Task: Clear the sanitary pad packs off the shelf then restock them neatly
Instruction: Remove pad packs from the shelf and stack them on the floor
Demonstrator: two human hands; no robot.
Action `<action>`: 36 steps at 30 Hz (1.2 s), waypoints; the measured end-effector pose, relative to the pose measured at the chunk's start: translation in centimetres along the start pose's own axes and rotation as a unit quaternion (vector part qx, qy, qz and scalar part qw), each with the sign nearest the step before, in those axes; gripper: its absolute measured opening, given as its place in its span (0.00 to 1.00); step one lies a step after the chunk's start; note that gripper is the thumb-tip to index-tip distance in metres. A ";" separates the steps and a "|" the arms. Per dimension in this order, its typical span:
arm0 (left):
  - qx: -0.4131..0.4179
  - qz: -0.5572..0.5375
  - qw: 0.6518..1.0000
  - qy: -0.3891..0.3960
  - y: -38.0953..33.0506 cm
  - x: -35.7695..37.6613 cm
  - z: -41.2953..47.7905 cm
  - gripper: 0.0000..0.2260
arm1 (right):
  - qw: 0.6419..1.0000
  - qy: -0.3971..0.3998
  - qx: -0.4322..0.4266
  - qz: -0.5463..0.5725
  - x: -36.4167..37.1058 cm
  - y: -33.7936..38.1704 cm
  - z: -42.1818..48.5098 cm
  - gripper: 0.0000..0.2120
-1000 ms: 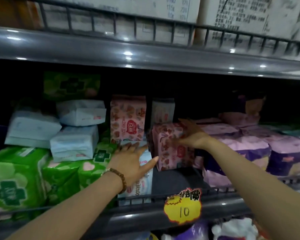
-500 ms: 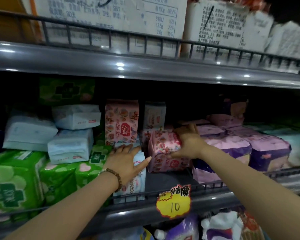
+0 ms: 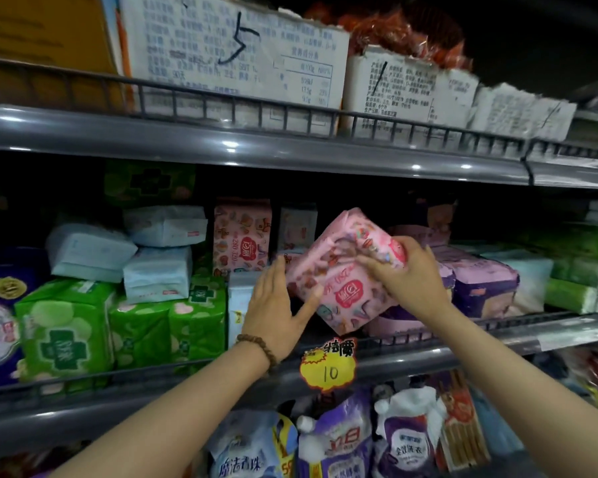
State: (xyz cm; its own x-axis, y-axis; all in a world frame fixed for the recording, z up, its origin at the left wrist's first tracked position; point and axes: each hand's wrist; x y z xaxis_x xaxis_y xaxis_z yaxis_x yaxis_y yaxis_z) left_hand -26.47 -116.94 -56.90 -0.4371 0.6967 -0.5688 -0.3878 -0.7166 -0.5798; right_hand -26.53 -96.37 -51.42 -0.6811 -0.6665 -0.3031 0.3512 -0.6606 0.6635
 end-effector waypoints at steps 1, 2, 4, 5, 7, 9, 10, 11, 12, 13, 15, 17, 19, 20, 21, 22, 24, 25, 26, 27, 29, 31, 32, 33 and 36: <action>-0.025 -0.066 0.998 -0.001 -0.6 0.0 -0.5 0.43 | 0.998 -0.004 0.042 0.048 -1.1 0.3 -0.8 0.26; -0.053 -0.127 0.990 0.005 -1.1 0.1 -1.0 0.46 | 0.993 -0.005 0.076 0.084 -2.2 0.5 -1.7 0.29; -0.100 -0.246 0.964 0.009 -1.9 0.2 -2.5 0.48 | 0.983 0.001 0.138 0.122 -3.7 0.4 -3.8 0.29; -0.121 -0.296 0.947 0.007 -2.2 0.3 -3.5 0.46 | 0.975 0.011 0.177 0.137 -4.2 0.1 -5.0 0.27; -0.147 -0.345 0.927 0.007 -2.6 0.3 -5.6 0.36 | 0.948 0.034 0.263 0.176 -4.8 -0.9 -8.0 0.26; -0.190 -0.359 0.913 0.028 -1.7 0.7 -8.4 0.29 | 0.925 0.054 0.324 0.193 -4.7 -2.6 -11.9 0.25; -0.212 -0.359 0.908 0.042 -0.5 1.2 -10.0 0.26 | 0.914 0.073 0.349 0.193 -4.5 -3.7 -14.1 0.23; -0.230 -0.352 0.906 0.056 0.7 1.7 -11.7 0.24 | 0.903 0.103 0.373 0.188 -4.4 -4.8 -16.3 0.22; -0.252 -0.336 0.904 0.078 1.9 2.2 -13.4 0.25 | 0.887 0.145 0.399 0.182 -4.2 -5.9 -18.3 0.21; -0.276 -0.318 0.901 0.103 3.1 2.7 -15.3 0.27 | 0.866 0.197 0.425 0.175 -3.9 -7.0 -20.3 0.21; -0.307 -0.291 0.893 0.152 5.4 3.9 -19.4 0.20 | 0.819 0.287 0.470 0.161 -3.4 -9.5 -24.0 0.22; -0.340 -0.263 0.879 0.206 7.7 5.1 -23.2 0.21 | 0.778 0.341 0.512 0.132 -2.8 -12.1 -27.5 0.25; -0.365 -0.217 0.863 0.274 9.6 6.1 -26.7 0.23 | 0.742 0.395 0.534 0.091 -2.2 -14.5 -30.7 0.27; -0.375 -0.200 0.849 0.313 10.7 6.4 -28.5 0.19 | 0.720 0.427 0.542 0.072 -1.9 -15.6 -32.3 0.27; -0.395 -0.184 0.829 0.349 11.8 7.0 -30.3 0.15 | 0.695 0.461 0.549 0.057 -1.7 -16.7 -33.8 0.28; -0.429 -0.175 0.803 0.375 12.6 7.4 -31.9 0.13 | 0.666 0.491 0.560 0.043 -1.4 -17.8 -35.3 0.31; -0.503 -0.160 0.745 0.408 14.2 8.3 -35.2 0.14 | 0.607 0.535 0.587 0.015 -0.8 -19.6 -38.1 0.35; -0.531 -0.157 0.726 0.408 14.9 8.8 -36.9 0.14 | 0.585 0.553 0.594 -0.002 -0.4 -20.3 -39.5 0.32; -0.554 -0.154 0.713 0.402 15.4 9.1 -38.2 0.15 | 0.570 0.565 0.596 -0.020 -0.1 -20.7 -40.7 0.26; -0.571 -0.140 0.703 0.400 16.2 9.5 -39.5 0.16 | 0.559 0.571 0.601 -0.029 0.2 -21.0 -41.8 0.20; -0.605 -0.116 0.683 0.393 17.0 10.1 -41.2 0.20 | 0.557 0.556 0.616 -0.043 1.0 -21.9 -43.9 0.21; -0.638 -0.095 0.668 0.370 18.2 10.9 -42.2 0.23 | 0.574 0.550 0.605 -0.043 2.2 -23.5 -46.0 0.33; -0.651 -0.090 0.660 0.364 18.8 11.4 -42.5 0.23 | 0.577 0.556 0.597 -0.039 3.0 -24.8 -47.5 0.39; -0.658 -0.086 0.654 0.363 19.3 11.8 -42.6 0.23 | 0.581 0.555 0.594 -0.039 3.7 -25.9 -48.9 0.41; -0.663 -0.093 0.655 0.350 20.5 13.0 -42.6 0.21 | 0.612 0.508 0.606 -0.028 4.9 -25.5 -50.5 0.24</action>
State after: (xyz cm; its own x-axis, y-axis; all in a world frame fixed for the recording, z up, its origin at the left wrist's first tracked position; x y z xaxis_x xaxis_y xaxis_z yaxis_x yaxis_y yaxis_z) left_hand -5.46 -121.16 -101.02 0.1773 0.9448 -0.2756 0.8676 -0.2822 -0.4093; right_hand -6.44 -100.22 -104.38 0.2959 -0.9322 -0.2084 -0.8080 -0.3607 0.4659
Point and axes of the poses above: each hand's wrist, its own z-axis towards the middle knuckle, its own x-axis out of the palm, y = z × x, and after that the axes turned 15 degrees about -y, right-handed
